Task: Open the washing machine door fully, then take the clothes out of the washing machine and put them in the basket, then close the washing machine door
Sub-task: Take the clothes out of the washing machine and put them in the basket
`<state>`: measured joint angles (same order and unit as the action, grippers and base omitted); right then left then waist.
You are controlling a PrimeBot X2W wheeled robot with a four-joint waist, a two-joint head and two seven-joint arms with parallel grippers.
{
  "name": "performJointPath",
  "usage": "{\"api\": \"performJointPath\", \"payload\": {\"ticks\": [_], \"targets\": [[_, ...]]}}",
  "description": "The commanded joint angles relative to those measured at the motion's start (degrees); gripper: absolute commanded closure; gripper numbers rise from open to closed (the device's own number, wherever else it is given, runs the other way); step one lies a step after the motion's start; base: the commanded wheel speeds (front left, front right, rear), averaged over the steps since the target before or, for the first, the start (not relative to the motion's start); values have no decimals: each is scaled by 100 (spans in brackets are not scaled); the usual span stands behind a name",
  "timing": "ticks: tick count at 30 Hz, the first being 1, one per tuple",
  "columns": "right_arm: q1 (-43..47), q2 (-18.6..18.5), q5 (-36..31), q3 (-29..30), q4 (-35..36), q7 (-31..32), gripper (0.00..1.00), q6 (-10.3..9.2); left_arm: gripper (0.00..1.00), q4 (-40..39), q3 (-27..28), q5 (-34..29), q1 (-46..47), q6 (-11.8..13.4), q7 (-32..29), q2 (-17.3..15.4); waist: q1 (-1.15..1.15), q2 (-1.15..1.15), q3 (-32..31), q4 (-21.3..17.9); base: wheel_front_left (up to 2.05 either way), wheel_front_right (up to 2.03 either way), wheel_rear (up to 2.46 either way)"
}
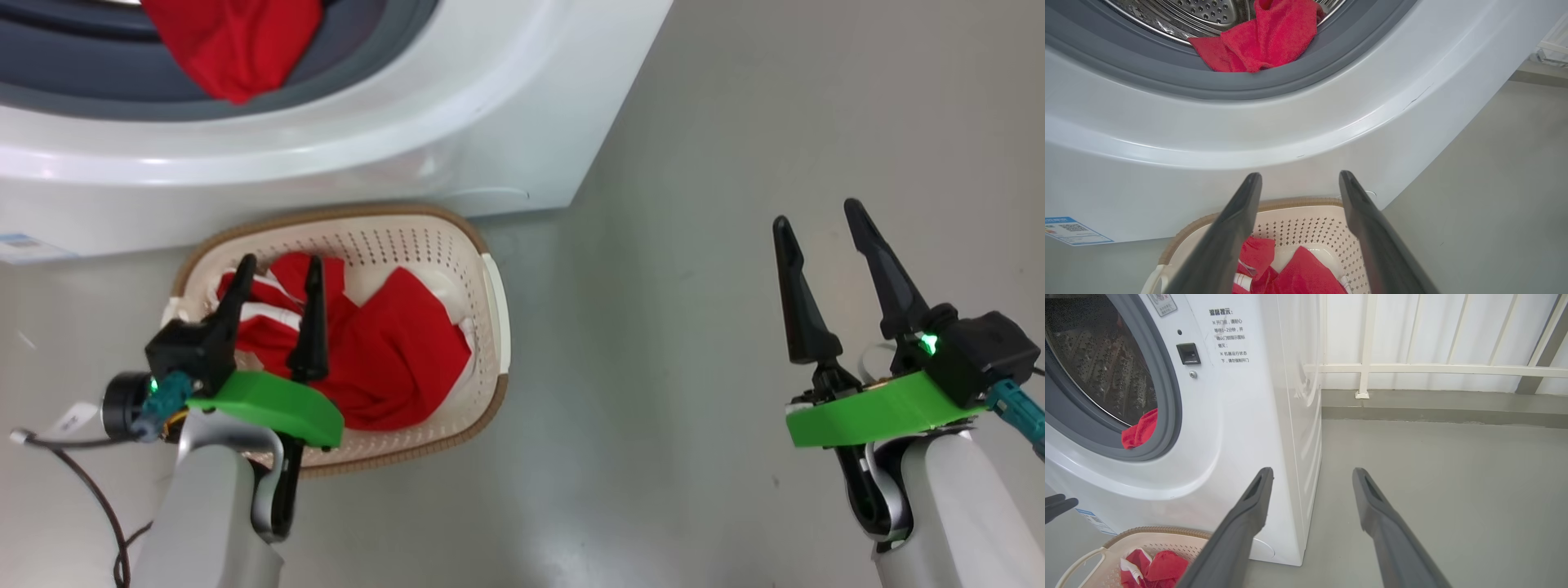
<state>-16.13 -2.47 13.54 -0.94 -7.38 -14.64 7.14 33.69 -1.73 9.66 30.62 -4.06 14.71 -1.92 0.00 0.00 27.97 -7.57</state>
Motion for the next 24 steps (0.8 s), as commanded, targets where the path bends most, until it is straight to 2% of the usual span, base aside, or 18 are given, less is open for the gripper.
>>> {"api": "performJointPath", "payload": {"ticks": [1,15,24], "targets": [[143,-41,-39,-104,110,-36,0,35,0,-225,117,94,-177,34,29,-98,0,0,-168,48,0,0,0],[395,-41,-293,109,88,-36,0,35,0,-1374,80,603,-950,374,29,-97,0,0,-1015,215,0,0,0],[721,-41,-359,219,123,-36,0,35,0,-2127,173,502,-1458,670,29,-96,0,0,-1541,295,0,0,0]]}}
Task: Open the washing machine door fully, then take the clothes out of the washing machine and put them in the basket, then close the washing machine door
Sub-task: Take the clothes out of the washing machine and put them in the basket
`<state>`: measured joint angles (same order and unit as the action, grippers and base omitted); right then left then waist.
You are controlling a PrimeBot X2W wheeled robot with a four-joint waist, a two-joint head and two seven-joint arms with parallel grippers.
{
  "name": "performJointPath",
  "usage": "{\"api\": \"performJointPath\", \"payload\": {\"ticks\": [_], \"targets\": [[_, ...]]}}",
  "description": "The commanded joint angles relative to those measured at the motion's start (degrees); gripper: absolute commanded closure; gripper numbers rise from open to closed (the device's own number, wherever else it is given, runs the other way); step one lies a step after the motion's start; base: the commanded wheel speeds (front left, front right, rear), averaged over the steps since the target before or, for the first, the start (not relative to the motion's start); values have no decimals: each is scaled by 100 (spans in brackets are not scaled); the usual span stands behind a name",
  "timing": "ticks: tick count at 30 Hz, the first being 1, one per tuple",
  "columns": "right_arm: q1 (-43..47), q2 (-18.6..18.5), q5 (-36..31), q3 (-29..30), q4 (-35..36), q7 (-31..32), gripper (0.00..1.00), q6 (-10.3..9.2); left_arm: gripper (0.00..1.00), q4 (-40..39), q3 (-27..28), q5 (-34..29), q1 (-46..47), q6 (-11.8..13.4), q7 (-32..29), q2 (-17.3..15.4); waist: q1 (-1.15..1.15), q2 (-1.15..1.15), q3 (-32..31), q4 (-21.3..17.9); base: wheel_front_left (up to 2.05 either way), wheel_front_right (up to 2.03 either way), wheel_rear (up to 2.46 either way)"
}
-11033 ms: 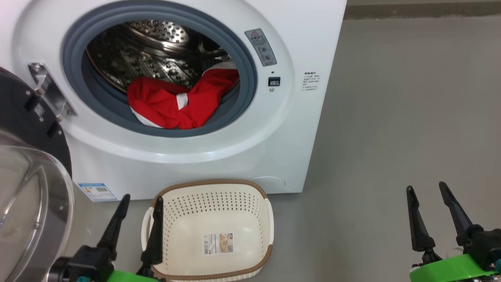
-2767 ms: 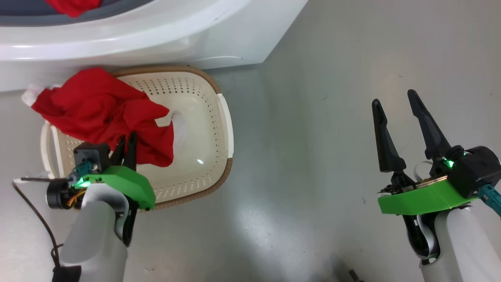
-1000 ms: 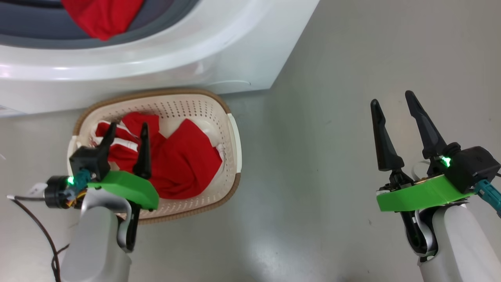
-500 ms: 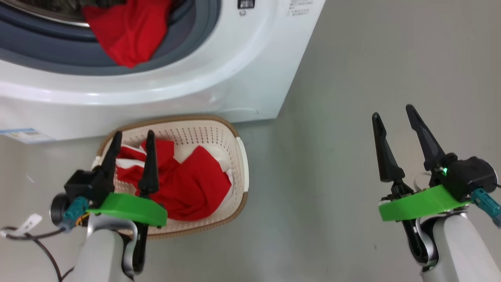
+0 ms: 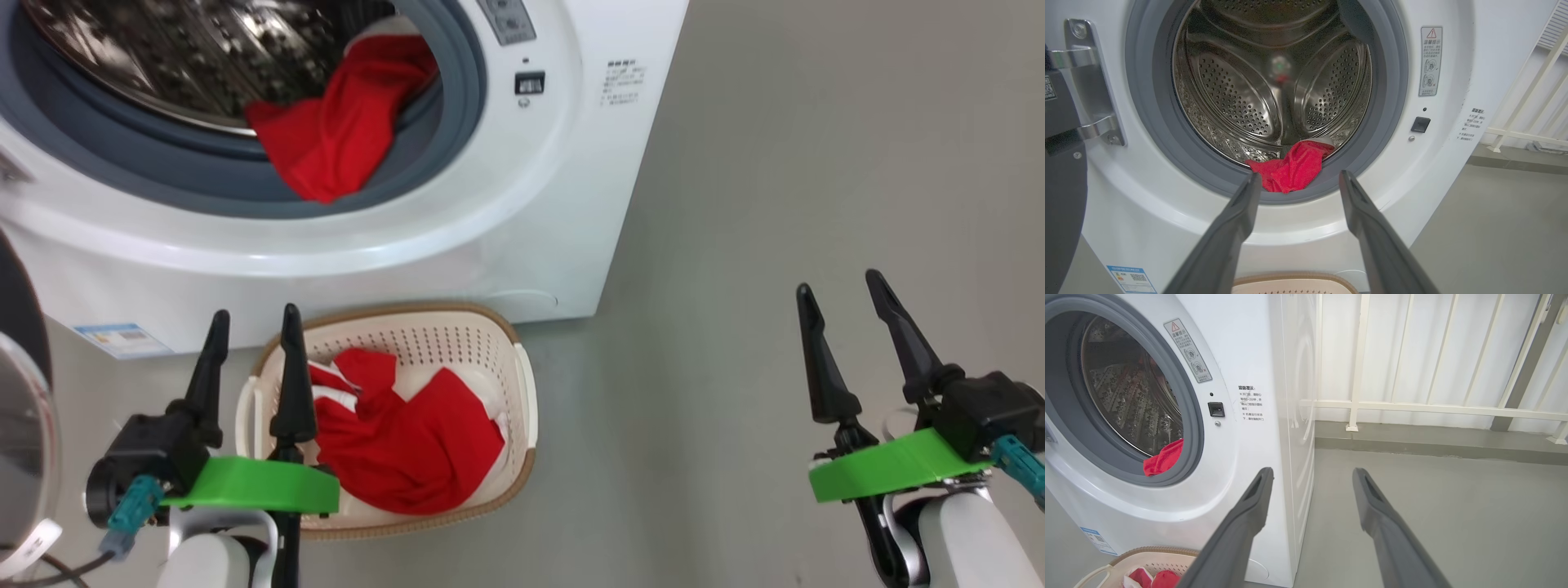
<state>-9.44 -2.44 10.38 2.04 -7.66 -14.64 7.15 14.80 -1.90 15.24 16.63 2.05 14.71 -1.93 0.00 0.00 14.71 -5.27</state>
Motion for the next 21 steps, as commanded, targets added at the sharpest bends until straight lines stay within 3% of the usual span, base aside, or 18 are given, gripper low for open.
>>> {"api": "performJointPath", "payload": {"ticks": [1,10,21], "targets": [[87,-43,-51,-63,163,-36,0,34,0,-329,203,-98,-98,68,29,-95,0,0,-250,71,0,0,0],[357,-43,-141,15,263,-36,0,34,0,-711,198,-557,-556,7,29,-96,0,0,-592,87,0,0,0],[748,-43,-204,29,390,-36,0,34,0,-839,266,-460,-1107,37,29,-96,0,0,-1012,34,0,0,0]]}}
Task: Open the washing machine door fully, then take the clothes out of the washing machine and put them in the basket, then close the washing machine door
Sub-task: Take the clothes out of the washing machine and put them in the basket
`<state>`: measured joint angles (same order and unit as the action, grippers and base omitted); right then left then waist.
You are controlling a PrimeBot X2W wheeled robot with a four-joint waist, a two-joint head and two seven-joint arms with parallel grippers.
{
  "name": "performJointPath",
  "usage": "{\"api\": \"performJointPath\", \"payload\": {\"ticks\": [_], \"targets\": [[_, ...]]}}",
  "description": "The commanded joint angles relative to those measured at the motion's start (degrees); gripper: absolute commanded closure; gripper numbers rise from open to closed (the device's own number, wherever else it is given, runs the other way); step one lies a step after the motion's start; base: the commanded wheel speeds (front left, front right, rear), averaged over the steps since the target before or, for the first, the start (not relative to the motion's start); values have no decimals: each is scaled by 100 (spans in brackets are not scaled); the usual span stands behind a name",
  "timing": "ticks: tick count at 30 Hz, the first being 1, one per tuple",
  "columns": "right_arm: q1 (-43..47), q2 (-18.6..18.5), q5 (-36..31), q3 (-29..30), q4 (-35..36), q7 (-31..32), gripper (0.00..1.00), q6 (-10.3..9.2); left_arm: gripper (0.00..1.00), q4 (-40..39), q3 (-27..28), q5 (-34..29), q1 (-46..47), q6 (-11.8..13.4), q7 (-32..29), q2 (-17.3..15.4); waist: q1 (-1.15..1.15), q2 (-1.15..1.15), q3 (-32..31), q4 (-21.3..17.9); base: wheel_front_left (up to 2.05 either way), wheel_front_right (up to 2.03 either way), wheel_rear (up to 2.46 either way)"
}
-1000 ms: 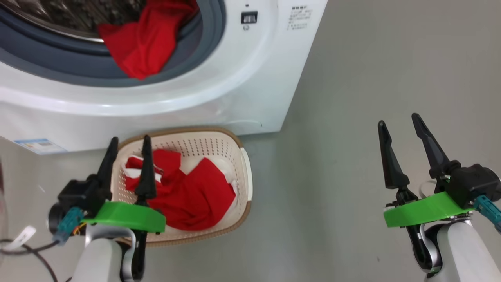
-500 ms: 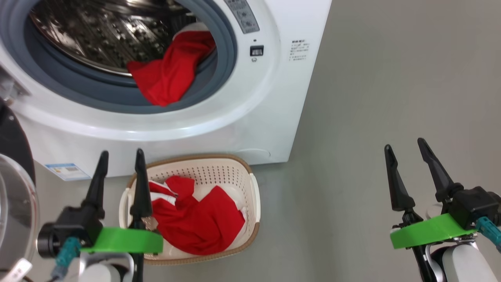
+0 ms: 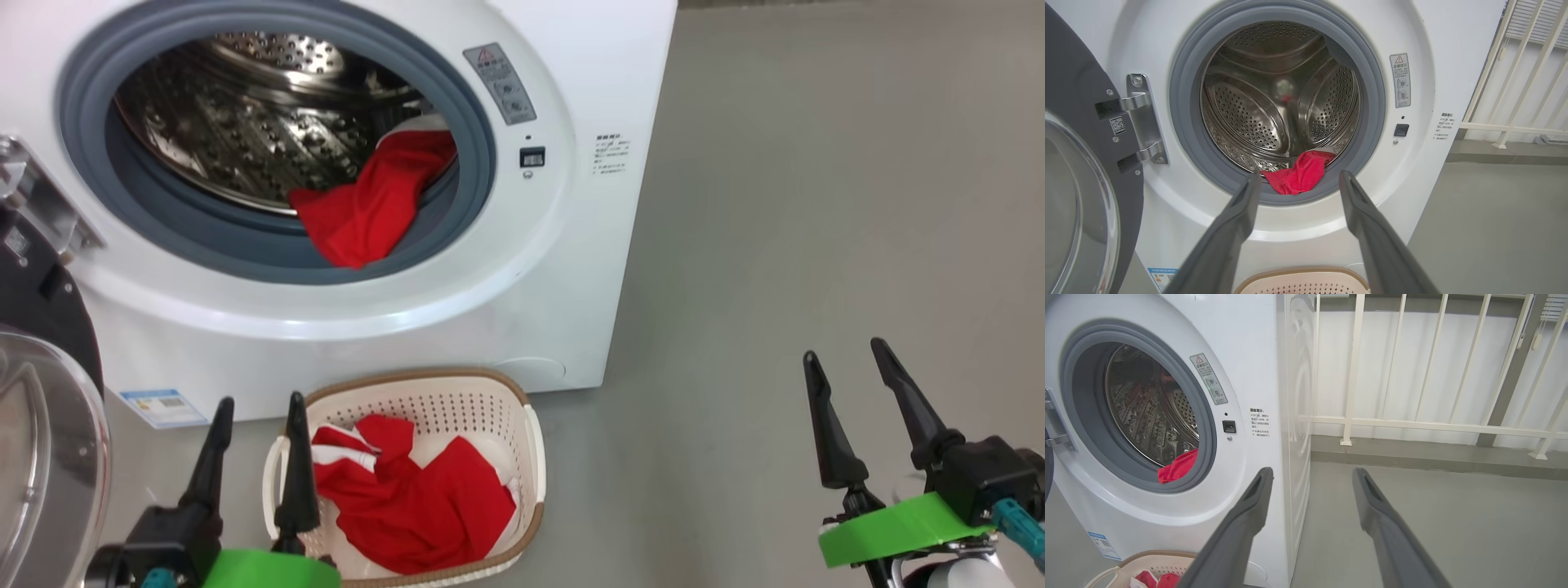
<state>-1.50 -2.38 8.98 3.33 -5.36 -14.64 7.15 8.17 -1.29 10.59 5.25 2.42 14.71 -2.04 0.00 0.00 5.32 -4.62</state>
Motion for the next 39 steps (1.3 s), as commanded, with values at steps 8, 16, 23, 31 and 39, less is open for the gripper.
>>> {"api": "performJointPath", "payload": {"ticks": [8,16,23,31,39], "targets": [[212,-50,-11,-92,201,-36,0,34,0,-185,106,140,-264,63,29,-84,0,0,-306,-70,0,0,0],[397,-50,30,-43,263,-36,0,34,0,-163,29,151,-390,48,29,-86,0,0,-404,-89,0,0,0],[445,-50,59,-17,298,-36,0,34,0,-149,-21,161,-393,46,29,-91,0,0,-392,-65,0,0,0],[445,-50,71,-19,305,-36,0,34,0,-143,-63,202,-379,53,29,-91,0,0,-317,-40,0,0,0],[381,-50,92,-57,311,-36,0,34,0,-107,-78,338,-281,41,29,-90,0,0,-165,-43,0,0,0]]}}
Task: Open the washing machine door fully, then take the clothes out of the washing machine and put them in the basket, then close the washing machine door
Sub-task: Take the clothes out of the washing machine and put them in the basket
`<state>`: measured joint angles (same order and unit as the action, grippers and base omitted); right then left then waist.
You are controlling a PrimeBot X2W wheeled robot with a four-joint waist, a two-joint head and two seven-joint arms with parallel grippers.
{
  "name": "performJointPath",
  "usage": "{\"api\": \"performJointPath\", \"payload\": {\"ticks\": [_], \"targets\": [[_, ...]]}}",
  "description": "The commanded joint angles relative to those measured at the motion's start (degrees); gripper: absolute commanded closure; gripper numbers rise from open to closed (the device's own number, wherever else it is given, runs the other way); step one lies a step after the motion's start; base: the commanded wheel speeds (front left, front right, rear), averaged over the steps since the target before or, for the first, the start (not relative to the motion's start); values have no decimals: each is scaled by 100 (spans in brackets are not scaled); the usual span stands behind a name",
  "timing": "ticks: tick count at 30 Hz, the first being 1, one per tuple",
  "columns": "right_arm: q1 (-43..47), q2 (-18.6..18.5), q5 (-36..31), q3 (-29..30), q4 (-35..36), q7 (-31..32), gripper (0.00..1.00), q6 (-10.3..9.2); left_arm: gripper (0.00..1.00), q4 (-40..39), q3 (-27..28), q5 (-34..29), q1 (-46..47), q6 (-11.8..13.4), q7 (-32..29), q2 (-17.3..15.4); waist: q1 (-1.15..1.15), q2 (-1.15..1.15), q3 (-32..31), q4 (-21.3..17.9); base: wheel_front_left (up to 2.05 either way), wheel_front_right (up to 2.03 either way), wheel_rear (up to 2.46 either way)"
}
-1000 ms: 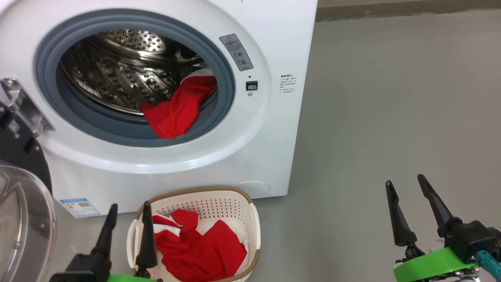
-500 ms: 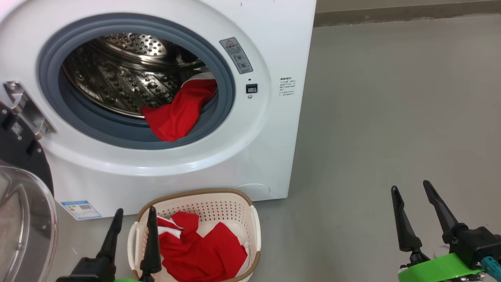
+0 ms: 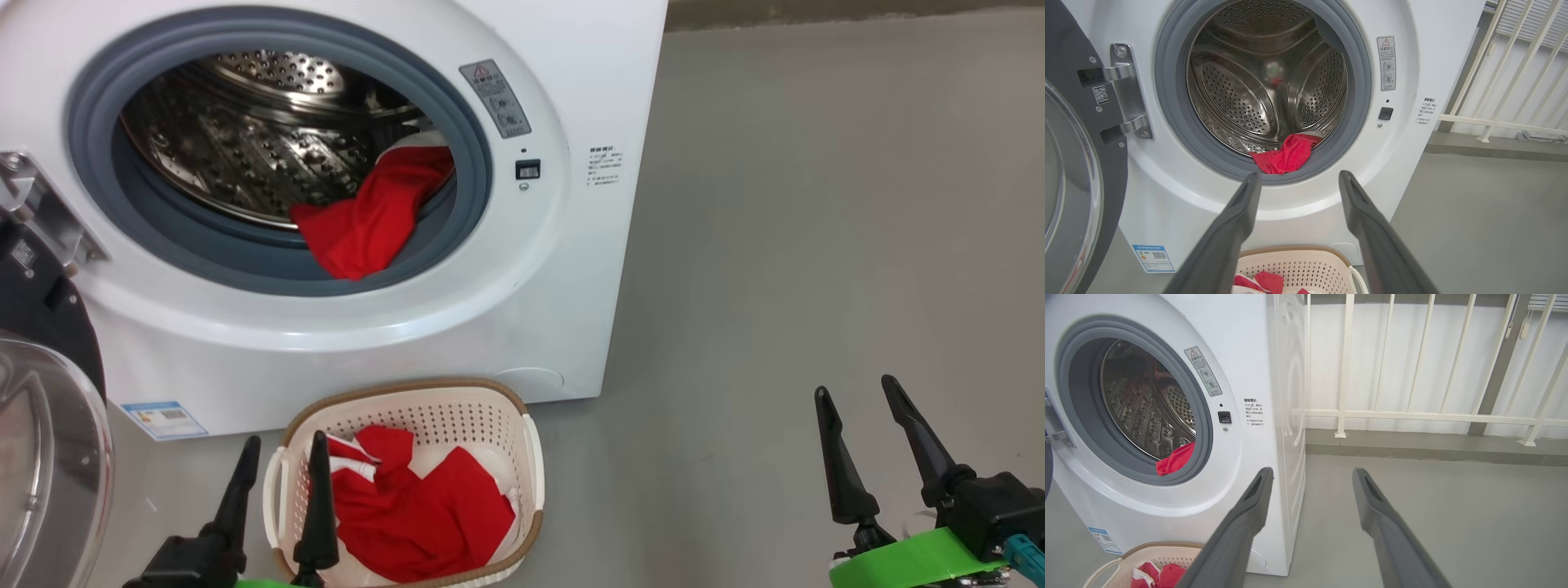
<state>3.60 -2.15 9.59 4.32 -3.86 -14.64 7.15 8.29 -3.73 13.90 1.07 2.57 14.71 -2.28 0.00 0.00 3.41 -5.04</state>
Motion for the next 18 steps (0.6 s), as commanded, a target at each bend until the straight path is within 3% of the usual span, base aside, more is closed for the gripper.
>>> {"api": "performJointPath", "payload": {"ticks": [1,18], "targets": [[-146,-73,33,-160,171,-36,0,34,0,-103,163,59,167,14,29,-65,0,0,62,-1,0,0,0],[-488,-73,130,-282,199,-36,0,34,0,-14,36,230,966,-45,29,-63,0,0,912,-67,0,0,0]]}}
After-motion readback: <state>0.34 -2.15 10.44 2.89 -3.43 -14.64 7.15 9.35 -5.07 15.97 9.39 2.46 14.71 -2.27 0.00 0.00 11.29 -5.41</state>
